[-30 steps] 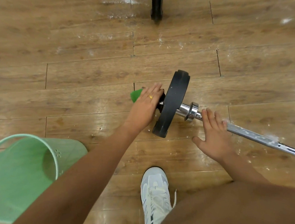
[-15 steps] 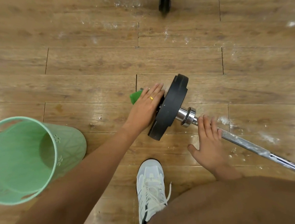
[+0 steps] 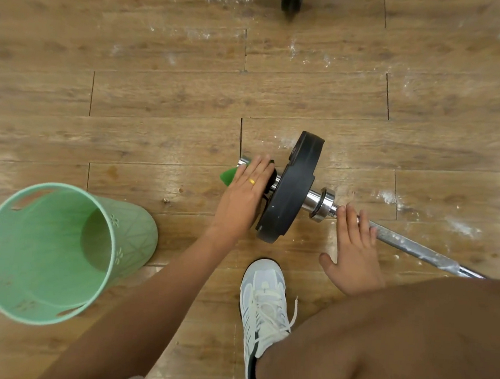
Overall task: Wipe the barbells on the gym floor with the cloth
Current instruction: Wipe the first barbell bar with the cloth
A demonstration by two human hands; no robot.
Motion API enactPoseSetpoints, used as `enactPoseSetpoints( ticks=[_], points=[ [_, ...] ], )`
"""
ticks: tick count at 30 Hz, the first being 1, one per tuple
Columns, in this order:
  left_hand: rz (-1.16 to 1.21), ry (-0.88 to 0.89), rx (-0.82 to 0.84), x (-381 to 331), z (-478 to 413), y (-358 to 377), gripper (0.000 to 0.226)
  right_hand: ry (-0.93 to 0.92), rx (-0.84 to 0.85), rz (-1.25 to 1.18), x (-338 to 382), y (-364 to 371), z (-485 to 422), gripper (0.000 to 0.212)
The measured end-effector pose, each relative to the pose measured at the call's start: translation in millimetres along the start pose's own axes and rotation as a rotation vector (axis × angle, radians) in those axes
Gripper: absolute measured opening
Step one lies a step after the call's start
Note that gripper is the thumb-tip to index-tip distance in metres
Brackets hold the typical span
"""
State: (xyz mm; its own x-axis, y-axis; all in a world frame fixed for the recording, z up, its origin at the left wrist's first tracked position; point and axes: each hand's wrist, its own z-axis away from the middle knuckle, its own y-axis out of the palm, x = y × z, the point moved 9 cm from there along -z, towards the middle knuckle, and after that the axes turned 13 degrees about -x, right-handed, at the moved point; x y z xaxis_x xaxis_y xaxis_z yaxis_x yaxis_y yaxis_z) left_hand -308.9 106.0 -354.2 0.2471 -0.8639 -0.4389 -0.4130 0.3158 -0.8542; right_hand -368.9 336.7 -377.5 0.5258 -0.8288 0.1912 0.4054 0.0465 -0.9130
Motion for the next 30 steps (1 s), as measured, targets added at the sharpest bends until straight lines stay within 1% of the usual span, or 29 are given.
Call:
enactPoseSetpoints(
  ticks=[2,5,7,9,11,13,15,17,18,21,23,25,28,30],
  points=[
    [0.011,-0.008,-0.021,-0.4,10.7,-4.3,0.088,-0.003,0.000,-0.008,1.2,3.2,6.6,0.108],
    [0.011,-0.015,-0.020,-2.4,3.8,-3.7,0.077,-0.001,-0.032,-0.014,2.8,13.1,17.8,0.111],
    [0.028,0.008,0.004,-3.0,3.7,-3.8,0.074,0.004,-0.038,0.002,2.8,19.3,22.7,0.114],
    [0.041,0.056,0.025,-0.2,16.2,-8.6,0.078,0.002,-0.061,0.024,4.4,21.4,25.6,0.117],
    [0.049,0.065,0.019,6.6,31.8,-16.0,0.082,-0.015,-0.090,0.021,5.9,22.4,29.0,0.125],
    [0.043,0.012,-0.025,15.9,39.6,-23.9,0.079,-0.040,-0.092,0.032,8.1,26.6,34.6,0.130],
    [0.054,-0.054,-0.048,18.6,35.6,-25.5,0.071,-0.045,-0.086,0.049,9.0,29.1,40.2,0.130],
    [0.068,-0.096,-0.038,15.4,30.3,-21.7,0.063,-0.042,-0.118,0.040,10.4,27.7,43.1,0.122],
    [0.065,-0.098,-0.027,12.5,30.0,-20.2,0.062,-0.044,-0.147,0.027,11.4,25.3,44.0,0.114],
    [0.061,-0.001,0.030,-1.5,36.0,-17.5,0.070,-0.040,-0.218,-0.015,10.7,16.4,41.7,0.089],
    [0.058,0.054,0.073,-6.2,38.3,-14.8,0.076,-0.035,-0.236,-0.054,9.0,13.6,37.6,0.081],
    [0.038,0.054,0.057,-4.0,31.4,-14.7,0.076,-0.049,-0.253,-0.086,9.0,11.7,34.6,0.077],
    [0.037,-0.053,-0.003,6.0,10.9,-14.5,0.059,-0.052,-0.262,-0.085,6.2,7.3,23.8,0.074],
    [0.059,-0.211,-0.058,13.0,-1.5,-14.7,0.045,-0.033,-0.246,-0.075,1.7,4.0,18.2,0.076]
  ],
)
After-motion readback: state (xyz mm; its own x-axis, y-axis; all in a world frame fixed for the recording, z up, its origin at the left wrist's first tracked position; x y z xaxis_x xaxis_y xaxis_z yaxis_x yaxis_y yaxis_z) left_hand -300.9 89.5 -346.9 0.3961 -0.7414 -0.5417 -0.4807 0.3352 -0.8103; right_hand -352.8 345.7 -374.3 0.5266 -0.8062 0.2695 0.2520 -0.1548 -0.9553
